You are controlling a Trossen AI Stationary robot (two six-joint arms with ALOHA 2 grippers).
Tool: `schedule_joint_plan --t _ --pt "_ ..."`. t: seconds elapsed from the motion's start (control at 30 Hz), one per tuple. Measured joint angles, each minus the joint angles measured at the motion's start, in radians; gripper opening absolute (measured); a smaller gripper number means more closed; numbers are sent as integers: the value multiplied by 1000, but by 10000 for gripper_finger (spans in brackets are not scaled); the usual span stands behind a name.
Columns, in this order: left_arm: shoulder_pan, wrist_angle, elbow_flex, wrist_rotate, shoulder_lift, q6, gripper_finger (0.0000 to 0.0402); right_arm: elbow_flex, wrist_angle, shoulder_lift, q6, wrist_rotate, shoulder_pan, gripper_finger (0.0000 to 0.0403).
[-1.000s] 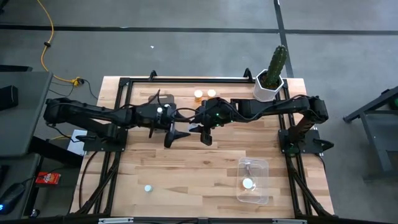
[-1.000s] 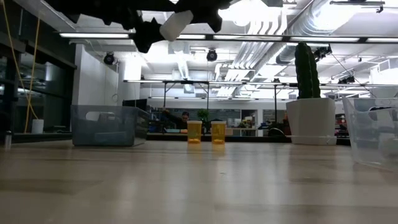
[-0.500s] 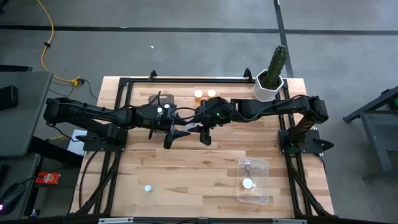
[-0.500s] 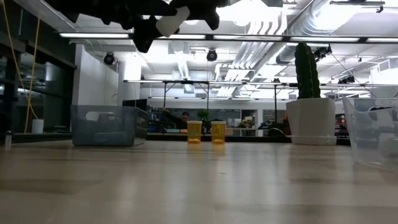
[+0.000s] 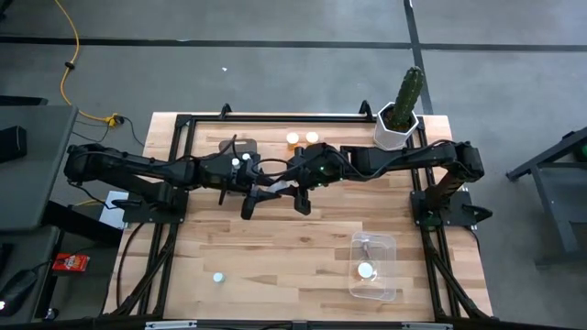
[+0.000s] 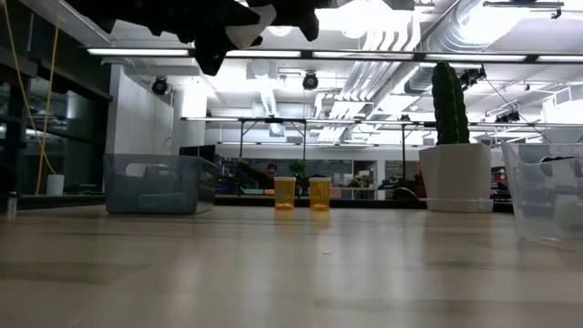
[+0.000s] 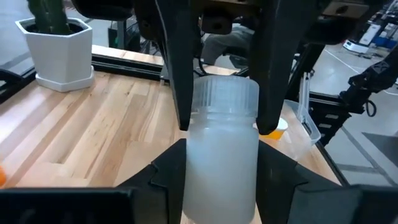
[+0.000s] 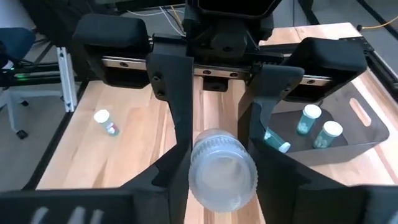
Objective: Pick and place medicine bottles into bin by pill shape (circle, oval)
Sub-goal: Remove the small white medicine bottle into the transparent bin and place it into the black bin
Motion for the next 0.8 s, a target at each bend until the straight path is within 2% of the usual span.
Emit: schedule_joint_plan --t 0.13,0.23,0.33,0.57,0.67,0.8 --pt "22 -91 0 -20 -38 -1 127 0 3 -20 1 71 -2 196" --pt "45 -205 -1 -51 -103 19 127 0 0 -58 -29 185 -4 244" --pt "70 -355 -1 -108 -200 40 127 0 -32 -95 -53 277 -15 275" --pt "116 -716 -6 -326 -409 -50 127 1 -149 -154 -32 362 -48 286" --pt "136 -788 -52 -324 -433 -115 127 1 -191 -158 -2 364 -56 286" --pt "157 -724 -150 -266 -397 -218 127 1 -217 -153 8 364 -61 287"
